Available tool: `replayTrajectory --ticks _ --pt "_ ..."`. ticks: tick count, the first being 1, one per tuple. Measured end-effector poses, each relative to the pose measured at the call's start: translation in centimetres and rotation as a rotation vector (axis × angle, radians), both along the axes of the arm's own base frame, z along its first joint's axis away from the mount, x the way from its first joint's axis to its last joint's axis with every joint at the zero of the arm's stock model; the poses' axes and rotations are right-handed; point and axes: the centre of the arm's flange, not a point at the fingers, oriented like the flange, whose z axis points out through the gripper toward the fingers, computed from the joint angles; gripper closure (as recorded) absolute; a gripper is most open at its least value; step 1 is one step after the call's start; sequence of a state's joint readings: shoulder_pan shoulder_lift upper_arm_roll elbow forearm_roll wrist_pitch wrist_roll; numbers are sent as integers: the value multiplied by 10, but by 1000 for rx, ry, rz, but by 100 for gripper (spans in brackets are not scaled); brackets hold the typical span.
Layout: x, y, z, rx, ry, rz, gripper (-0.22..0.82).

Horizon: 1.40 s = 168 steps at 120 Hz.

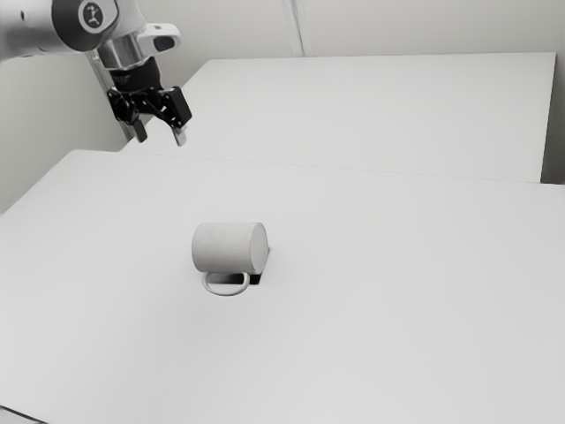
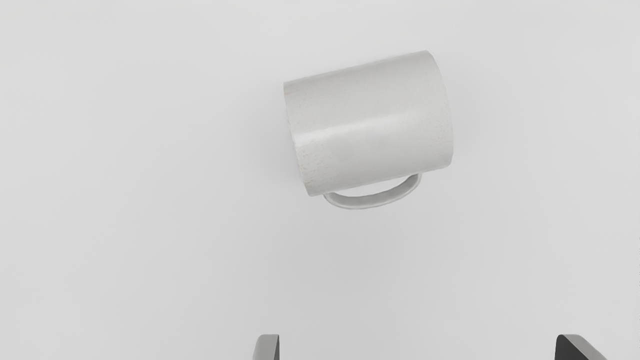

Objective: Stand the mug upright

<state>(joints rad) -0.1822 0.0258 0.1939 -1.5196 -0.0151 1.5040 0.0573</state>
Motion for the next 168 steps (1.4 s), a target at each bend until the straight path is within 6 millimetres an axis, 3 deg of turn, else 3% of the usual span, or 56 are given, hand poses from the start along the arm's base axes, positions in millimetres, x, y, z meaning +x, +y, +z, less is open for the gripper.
replayTrajectory --ticks 16,33,42,47,57,64,83,90,120,141,168 --pt "0 12 -18 -19 7 18 0" --pt "-3 20 -78 -153 63 47 0" --pt "6 30 -115 -250 86 75 0" --pt "12 50 -136 -302 94 118 0" --pt "12 129 -166 -397 72 259 0" --pt "13 152 -183 -454 58 298 0" --pt "0 155 -249 -642 58 348 0" --pt "-7 157 -265 -706 35 366 0" --pt "-30 178 -297 -930 -105 384 0" --pt "-28 171 -336 -1057 -137 348 0" --pt "-27 159 -339 -1160 -206 255 0"
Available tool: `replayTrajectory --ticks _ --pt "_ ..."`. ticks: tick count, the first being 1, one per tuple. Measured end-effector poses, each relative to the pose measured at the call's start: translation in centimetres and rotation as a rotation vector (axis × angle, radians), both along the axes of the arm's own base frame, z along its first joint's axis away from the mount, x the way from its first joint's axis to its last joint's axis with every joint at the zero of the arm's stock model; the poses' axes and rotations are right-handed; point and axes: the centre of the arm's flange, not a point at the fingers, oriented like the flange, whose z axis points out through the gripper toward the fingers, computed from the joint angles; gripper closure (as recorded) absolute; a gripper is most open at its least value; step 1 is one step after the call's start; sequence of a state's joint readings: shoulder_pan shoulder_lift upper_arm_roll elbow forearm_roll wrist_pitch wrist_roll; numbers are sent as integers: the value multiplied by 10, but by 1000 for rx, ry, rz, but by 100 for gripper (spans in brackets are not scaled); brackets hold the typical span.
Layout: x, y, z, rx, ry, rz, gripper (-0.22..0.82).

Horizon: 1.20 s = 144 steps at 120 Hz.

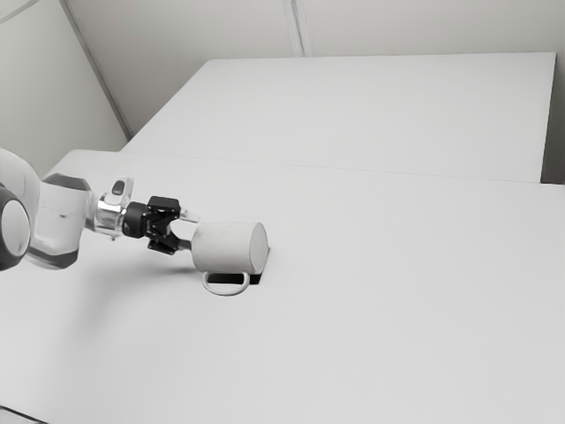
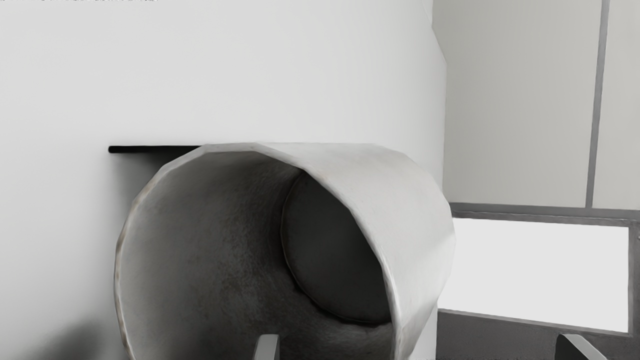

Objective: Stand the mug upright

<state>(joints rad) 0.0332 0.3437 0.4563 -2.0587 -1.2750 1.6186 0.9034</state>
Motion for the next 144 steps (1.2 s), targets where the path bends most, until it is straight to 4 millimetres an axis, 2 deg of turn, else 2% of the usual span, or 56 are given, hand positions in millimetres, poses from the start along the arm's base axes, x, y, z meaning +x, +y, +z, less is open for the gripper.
replayTrajectory --ticks 23,38,45,61,74,93,121,133,144 --pt "6 -19 1 -40 -81 -44 0" --pt "4 -25 -3 -55 -110 -53 1" --pt "2 -26 -5 -60 -119 -52 10" --pt "2 -29 -6 -67 -148 -52 44" --pt "6 -34 -2 -81 -182 -51 60" --pt "10 -41 0 -95 -212 -55 71" --pt "11 -43 2 -92 -240 -60 77" --pt "22 -49 17 -80 -280 -86 77" --pt "47 -67 53 -31 -352 -161 78"
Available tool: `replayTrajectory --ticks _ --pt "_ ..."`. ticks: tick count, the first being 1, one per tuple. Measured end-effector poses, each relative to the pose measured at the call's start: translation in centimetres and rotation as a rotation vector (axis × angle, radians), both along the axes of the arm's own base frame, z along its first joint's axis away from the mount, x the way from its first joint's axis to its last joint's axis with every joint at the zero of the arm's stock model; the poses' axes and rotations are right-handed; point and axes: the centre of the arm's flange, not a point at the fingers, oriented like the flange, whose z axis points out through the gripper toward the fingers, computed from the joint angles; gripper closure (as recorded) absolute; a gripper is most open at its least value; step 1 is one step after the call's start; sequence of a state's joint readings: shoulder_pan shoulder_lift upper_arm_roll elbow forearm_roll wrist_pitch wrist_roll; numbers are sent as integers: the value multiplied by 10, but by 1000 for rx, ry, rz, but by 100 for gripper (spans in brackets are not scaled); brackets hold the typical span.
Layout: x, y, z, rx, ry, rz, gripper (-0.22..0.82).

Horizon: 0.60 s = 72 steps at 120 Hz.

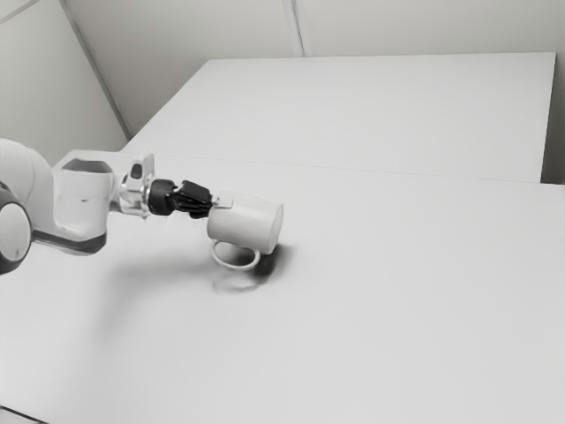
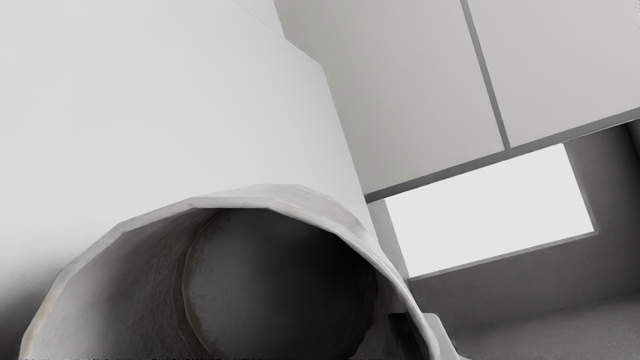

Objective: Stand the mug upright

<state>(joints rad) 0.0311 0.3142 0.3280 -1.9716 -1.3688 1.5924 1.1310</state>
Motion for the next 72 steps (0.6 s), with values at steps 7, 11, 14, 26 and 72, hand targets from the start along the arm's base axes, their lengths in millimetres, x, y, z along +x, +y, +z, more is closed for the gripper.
replayTrajectory --ticks 7,11,14,26,72 --pt "17 -16 27 114 -43 -88 78" --pt "25 -28 37 201 -55 -148 78" --pt "29 -36 43 277 -58 -194 78" --pt "36 -54 63 594 -61 -338 78" --pt "13 -96 84 1254 17 -353 79"
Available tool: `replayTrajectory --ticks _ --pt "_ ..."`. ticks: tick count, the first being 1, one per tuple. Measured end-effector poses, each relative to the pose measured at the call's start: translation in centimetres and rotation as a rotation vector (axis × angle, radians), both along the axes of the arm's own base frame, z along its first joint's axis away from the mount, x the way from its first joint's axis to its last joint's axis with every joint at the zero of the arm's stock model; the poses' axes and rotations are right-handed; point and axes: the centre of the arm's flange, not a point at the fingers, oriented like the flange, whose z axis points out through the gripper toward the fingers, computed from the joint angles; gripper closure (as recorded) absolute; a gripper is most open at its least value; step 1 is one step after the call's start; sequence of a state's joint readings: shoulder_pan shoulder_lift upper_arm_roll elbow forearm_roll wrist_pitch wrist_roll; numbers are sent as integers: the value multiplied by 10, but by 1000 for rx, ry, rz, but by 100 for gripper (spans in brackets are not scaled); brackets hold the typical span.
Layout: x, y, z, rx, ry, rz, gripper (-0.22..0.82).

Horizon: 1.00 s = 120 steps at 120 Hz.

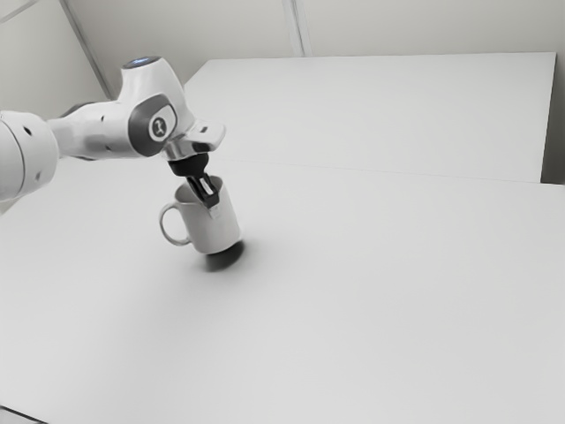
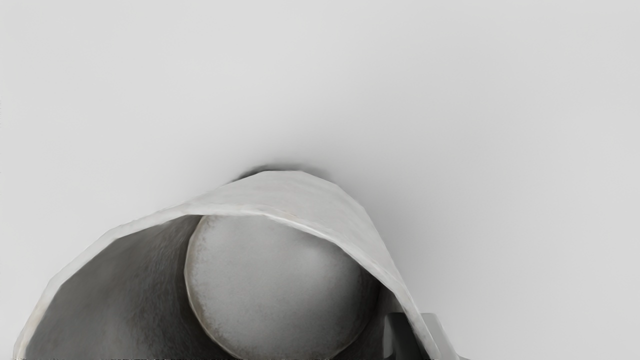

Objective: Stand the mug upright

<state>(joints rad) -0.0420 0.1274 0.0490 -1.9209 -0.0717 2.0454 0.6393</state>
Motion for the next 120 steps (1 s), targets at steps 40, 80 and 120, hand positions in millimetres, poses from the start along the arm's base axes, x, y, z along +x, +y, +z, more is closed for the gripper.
replayTrajectory --ticks 40,80,120 --pt "-26 -19 -29 24 -10 228 78" --pt "-27 -19 -44 3 -15 409 38" --pt "-26 -21 134 -45 -135 480 8"
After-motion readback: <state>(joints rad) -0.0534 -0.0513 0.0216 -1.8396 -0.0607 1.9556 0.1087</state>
